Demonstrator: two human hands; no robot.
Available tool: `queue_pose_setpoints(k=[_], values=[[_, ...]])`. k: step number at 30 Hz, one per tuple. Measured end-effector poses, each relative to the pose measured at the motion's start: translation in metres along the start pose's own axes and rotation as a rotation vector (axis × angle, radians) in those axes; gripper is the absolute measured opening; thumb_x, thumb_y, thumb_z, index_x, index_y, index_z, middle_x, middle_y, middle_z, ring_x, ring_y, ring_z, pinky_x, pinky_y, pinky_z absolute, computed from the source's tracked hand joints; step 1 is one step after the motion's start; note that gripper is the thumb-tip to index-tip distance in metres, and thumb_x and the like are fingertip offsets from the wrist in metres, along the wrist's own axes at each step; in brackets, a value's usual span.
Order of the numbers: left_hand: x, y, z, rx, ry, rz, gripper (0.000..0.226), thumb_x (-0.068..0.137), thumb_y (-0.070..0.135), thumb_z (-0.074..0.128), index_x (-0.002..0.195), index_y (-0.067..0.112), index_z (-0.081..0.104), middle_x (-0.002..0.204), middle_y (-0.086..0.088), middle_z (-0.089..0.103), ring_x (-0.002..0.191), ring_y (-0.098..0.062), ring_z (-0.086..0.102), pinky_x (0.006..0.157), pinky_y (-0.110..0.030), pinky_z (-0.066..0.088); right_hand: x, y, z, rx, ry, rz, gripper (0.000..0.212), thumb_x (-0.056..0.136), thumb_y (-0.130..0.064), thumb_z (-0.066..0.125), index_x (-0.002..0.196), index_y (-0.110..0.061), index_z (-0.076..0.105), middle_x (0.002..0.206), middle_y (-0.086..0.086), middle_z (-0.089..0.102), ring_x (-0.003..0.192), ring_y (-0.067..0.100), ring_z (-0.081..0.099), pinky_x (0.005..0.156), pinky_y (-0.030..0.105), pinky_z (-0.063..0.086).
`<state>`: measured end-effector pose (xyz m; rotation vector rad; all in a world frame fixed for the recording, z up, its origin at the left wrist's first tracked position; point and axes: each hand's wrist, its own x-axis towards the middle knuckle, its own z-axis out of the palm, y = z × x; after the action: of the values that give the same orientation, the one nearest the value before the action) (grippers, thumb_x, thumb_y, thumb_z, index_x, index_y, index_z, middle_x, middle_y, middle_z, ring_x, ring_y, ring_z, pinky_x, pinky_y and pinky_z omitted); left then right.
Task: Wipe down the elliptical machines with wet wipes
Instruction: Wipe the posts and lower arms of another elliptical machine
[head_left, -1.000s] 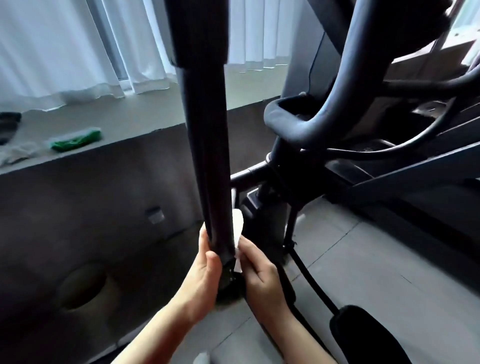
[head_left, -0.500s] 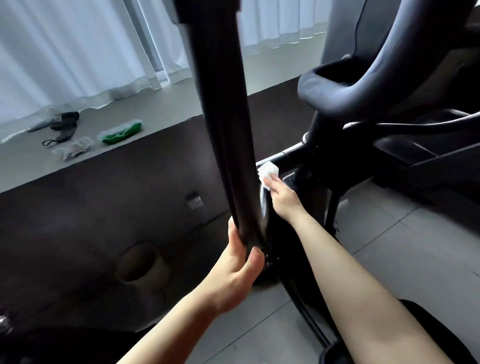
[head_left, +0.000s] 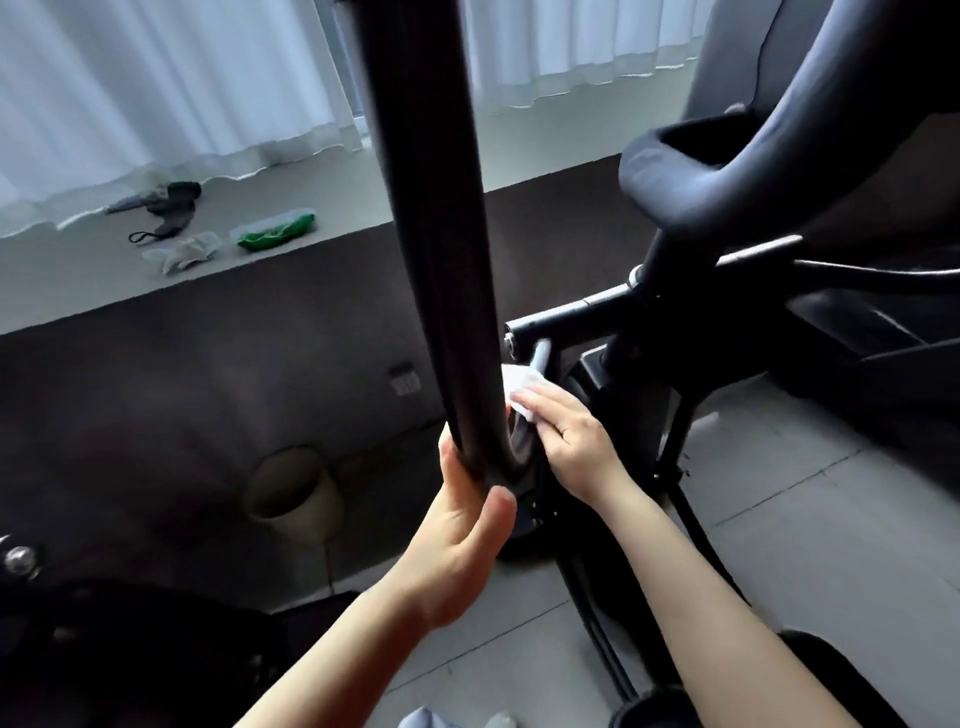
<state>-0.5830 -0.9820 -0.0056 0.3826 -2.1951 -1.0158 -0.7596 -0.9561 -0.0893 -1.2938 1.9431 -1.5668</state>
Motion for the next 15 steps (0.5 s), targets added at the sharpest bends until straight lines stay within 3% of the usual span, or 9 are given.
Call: queue_pose_setpoints(k=[1,3,6,8,10,12,15], values=[[-0.005,0.004,0.006,-0.106,-0.058,-0.008,0.090,0.085,0.075,0.044,0.148,0.021,0.009,0.154,0.036,0.015,0.146,-0.003,0.023,0.116,-0.019,0.023,0.009,0.005,-0.001,0.031,0.006,0.019,0.032,0.095,0.003,0.050,0.119,-0.007,0.069,0.134,-0.003,0.055,0.134,0.019,0.047,0.117,0.034,0.031],[-0.029,0.005,0.014,-0.131,-0.047,-0.060,0.086,0.094,0.068,0.037,0.154,0.026,-0.009,0.160,0.029,0.003,0.150,-0.008,0.014,0.120,-0.024,0.018,0.015,0.007,-0.002,0.105,0.016,0.060,0.035,0.095,0.007,0.049,0.119,-0.009,0.069,0.134,-0.007,0.052,0.137,0.017,0.043,0.119,0.034,0.028],[-0.049,0.012,0.022,0.072,0.066,-0.056,0.080,0.096,0.065,0.038,0.150,0.045,-0.017,0.161,0.024,-0.011,0.152,-0.013,0.006,0.120,-0.021,0.014,-0.011,-0.004,-0.003,0.214,-0.005,0.093,0.039,0.097,0.005,0.047,0.124,-0.014,0.066,0.138,-0.009,0.053,0.136,0.009,0.044,0.118,0.033,0.030],[-0.058,0.011,0.023,0.302,0.132,0.022,0.079,0.099,0.058,0.039,0.155,0.034,-0.010,0.163,0.020,-0.009,0.152,-0.014,0.009,0.119,-0.021,0.017,-0.043,-0.019,0.001,0.329,-0.013,0.099,0.041,0.099,0.001,0.046,0.130,-0.021,0.061,0.141,-0.008,0.053,0.137,0.004,0.042,0.118,0.034,0.030],[-0.066,0.010,0.023,0.534,0.188,0.135,0.073,0.099,0.047,0.046,0.155,0.020,0.007,0.165,0.003,0.001,0.152,-0.019,0.013,0.120,-0.035,0.023,-0.076,-0.039,0.005,0.463,0.000,0.073,0.039,0.099,-0.009,0.045,0.133,-0.027,0.055,0.145,-0.007,0.050,0.139,0.003,0.038,0.119,0.032,0.029],[-0.064,0.017,0.020,0.744,0.224,0.194,0.065,0.096,0.039,0.053,0.151,0.022,0.023,0.160,-0.009,0.014,0.151,-0.017,0.013,0.119,-0.047,0.024,-0.104,-0.059,0.008,0.591,-0.007,0.063,0.042,0.097,-0.015,0.042,0.137,-0.025,0.050,0.147,-0.006,0.047,0.141,0.004,0.035,0.118,0.028,0.027],[-0.045,0.029,-0.003,1.064,0.240,0.432,0.056,0.095,0.030,0.055,0.146,0.027,0.034,0.158,-0.004,0.016,0.152,-0.013,0.006,0.121,-0.049,0.014,-0.130,-0.075,0.016,0.607,0.006,-0.049,0.047,0.098,-0.007,0.036,0.140,-0.028,0.044,0.151,-0.014,0.041,0.143,0.004,0.030,0.116,0.021,0.026]])
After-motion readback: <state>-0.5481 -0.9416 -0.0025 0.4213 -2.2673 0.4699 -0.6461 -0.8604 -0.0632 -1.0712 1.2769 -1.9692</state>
